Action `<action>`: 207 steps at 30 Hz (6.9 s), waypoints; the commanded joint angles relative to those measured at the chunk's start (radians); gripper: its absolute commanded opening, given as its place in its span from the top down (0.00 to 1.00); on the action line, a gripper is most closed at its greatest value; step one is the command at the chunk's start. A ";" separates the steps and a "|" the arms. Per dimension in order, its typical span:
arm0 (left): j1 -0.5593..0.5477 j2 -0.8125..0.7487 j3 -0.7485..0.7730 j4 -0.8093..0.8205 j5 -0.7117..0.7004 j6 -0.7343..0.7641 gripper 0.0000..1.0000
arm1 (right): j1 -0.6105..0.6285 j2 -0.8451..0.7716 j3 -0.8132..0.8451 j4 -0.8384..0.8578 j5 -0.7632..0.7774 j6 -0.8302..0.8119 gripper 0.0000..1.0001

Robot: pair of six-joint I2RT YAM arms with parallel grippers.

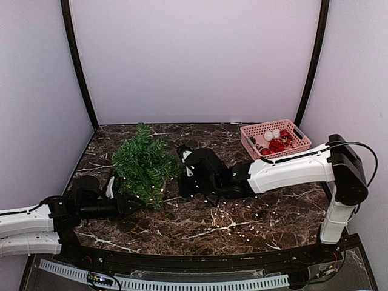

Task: Decorate the small christmas tree
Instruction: Wrap the side of the string light in the gap of the branches.

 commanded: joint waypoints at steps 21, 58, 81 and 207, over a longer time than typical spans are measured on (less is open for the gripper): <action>0.005 -0.047 -0.048 0.001 -0.073 -0.058 1.00 | -0.014 -0.044 0.157 -0.141 0.062 -0.147 1.00; 0.007 -0.087 -0.040 -0.093 -0.116 -0.049 1.00 | -0.131 0.102 0.323 -0.183 -0.093 -0.227 1.00; 0.088 0.034 0.078 -0.191 -0.254 0.194 1.00 | -0.065 0.068 0.036 0.051 -0.251 -0.049 1.00; 0.191 -0.058 0.048 -0.247 -0.116 0.204 1.00 | -0.011 -0.210 -0.404 0.060 -0.409 -0.165 1.00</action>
